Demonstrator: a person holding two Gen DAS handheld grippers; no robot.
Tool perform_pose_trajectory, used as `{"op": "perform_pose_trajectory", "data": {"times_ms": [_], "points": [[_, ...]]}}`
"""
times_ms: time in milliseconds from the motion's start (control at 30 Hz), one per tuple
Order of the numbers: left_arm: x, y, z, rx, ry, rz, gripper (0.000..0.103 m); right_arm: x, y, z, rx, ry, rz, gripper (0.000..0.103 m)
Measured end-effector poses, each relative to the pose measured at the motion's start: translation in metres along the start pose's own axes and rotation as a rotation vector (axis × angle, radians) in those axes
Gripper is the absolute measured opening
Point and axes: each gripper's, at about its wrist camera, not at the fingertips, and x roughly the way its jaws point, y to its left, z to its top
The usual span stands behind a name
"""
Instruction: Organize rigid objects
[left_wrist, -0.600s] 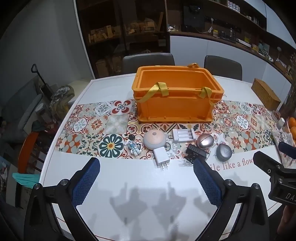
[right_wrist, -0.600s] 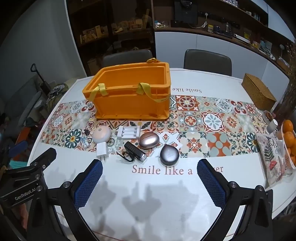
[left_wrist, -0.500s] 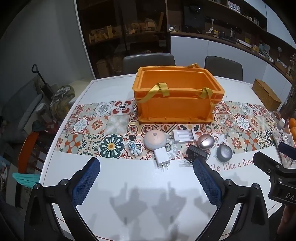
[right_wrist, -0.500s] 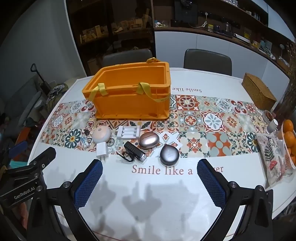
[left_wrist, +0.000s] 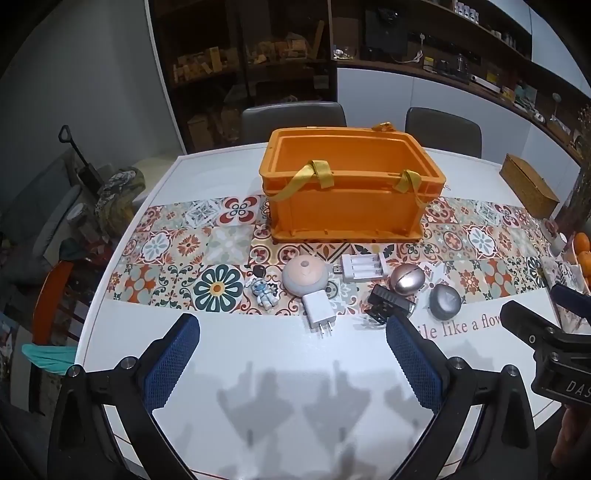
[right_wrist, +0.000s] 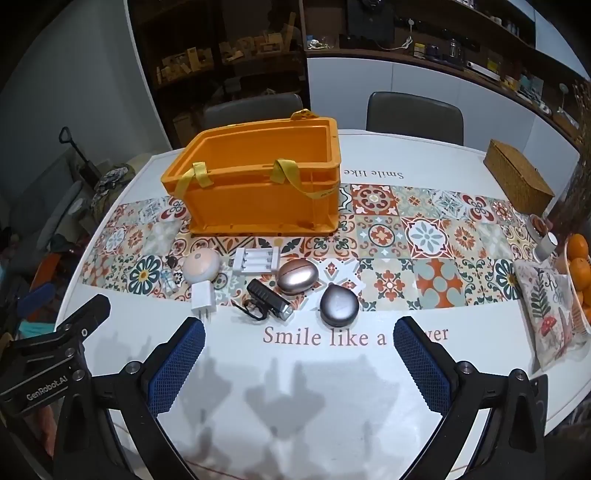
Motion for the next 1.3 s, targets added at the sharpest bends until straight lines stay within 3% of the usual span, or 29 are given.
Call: {"op": "perform_pose_trajectory", "data": {"times_ms": [1300], "points": [[0.0035,-0.0028,-0.0026,0.005,0.021,-0.002,0.103,0.0042,-0.0017,-0.0028,0.013,0.010,0.008,0.103]]}}
